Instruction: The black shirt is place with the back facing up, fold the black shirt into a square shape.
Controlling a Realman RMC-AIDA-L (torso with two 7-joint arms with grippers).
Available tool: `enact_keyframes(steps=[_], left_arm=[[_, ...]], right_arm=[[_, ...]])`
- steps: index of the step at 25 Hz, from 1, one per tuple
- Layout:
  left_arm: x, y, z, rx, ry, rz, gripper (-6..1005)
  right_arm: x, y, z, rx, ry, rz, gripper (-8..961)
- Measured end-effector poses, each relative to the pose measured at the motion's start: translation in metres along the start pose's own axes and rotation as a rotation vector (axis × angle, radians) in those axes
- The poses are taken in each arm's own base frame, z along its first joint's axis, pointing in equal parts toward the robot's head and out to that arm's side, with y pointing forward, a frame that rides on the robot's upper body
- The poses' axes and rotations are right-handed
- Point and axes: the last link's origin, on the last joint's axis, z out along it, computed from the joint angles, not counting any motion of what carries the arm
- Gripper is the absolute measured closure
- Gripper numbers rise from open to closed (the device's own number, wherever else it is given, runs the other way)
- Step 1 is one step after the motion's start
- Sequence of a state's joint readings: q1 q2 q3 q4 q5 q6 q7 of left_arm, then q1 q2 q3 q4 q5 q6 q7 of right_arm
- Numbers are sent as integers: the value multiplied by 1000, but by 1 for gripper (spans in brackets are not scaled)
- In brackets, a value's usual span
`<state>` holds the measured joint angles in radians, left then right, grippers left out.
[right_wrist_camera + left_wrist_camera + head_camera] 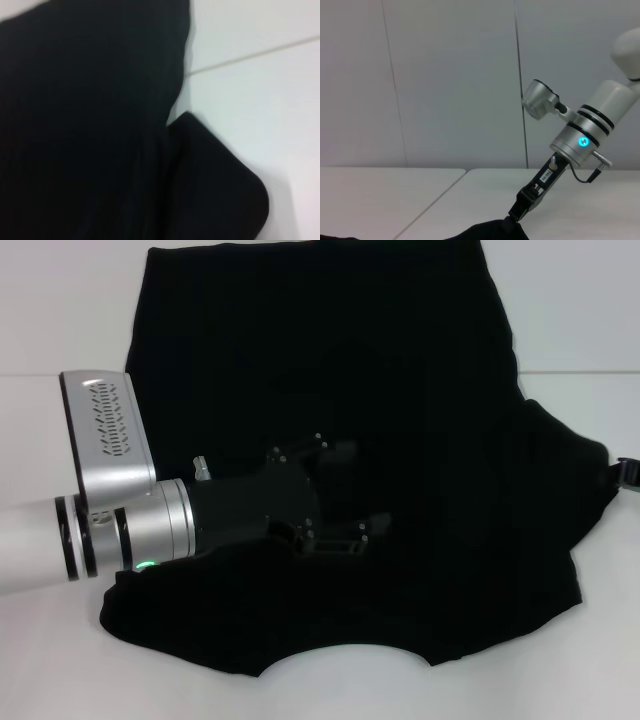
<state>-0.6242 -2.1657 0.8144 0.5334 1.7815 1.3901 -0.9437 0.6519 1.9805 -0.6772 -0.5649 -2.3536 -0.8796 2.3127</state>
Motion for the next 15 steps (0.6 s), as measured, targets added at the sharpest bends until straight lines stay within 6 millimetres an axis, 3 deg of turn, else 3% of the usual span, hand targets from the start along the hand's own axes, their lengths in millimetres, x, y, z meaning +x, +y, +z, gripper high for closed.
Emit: enact_keyframes(steps=[15], left_arm=[[2,1,-1,-4,15,-20,67]], right_arm=[[7,-44,-27,20,-156,105,947]])
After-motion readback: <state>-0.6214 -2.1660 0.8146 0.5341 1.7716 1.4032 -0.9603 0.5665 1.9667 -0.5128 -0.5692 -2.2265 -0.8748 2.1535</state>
